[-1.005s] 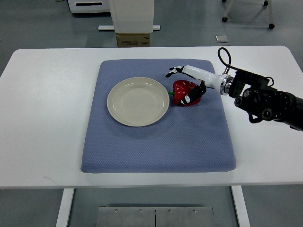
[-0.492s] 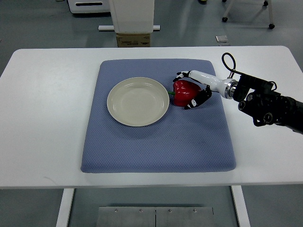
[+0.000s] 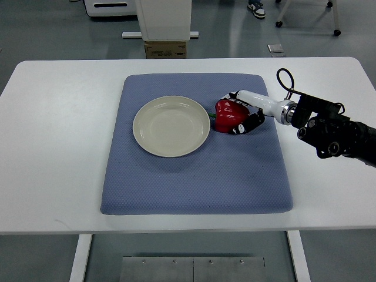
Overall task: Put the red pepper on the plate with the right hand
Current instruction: 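Close the right hand fingers around the red bell pepper, then lift the pepper and carry it over the cream plate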
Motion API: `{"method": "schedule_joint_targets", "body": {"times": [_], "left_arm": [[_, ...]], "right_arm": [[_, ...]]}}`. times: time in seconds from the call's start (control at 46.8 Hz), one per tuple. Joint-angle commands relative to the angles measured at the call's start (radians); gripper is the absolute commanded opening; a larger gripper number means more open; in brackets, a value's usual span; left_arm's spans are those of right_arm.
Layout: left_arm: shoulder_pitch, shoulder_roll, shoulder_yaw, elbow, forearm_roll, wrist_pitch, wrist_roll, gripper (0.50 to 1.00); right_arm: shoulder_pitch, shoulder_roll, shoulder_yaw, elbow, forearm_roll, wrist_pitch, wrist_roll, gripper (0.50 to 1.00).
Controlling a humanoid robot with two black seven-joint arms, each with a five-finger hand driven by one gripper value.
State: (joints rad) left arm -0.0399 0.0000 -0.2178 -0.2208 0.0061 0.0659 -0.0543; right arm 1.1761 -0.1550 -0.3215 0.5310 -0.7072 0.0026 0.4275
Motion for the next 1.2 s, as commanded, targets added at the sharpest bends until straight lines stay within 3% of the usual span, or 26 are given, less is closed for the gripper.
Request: {"method": "schedule_joint_targets", "body": {"times": [0.0, 0.406, 0.77, 1.176], "left_arm": [[0.000, 0.000, 0.000, 0.000, 0.000, 0.000, 0.001, 1.000], [0.000, 0.000, 0.000, 0.000, 0.000, 0.000, -0.001, 1.000], [0.000, 0.000, 0.000, 0.000, 0.000, 0.000, 0.001, 1.000], [0.000, 0.000, 0.000, 0.000, 0.000, 0.000, 0.001, 1.000]], "right_arm": [[0.003, 0.000, 0.005, -0.006, 0.002, -0.003, -0.001, 0.500], [0.096, 0.003, 0.028, 0.003, 0.006, -0.001, -0.018, 0.500], [0.142, 0.155, 0.061, 0.006, 0.006, -0.001, -0.064, 0.500], [0.137, 0.155, 0.093, 0.021, 0.006, -0.001, -0.069, 0.500]]}}
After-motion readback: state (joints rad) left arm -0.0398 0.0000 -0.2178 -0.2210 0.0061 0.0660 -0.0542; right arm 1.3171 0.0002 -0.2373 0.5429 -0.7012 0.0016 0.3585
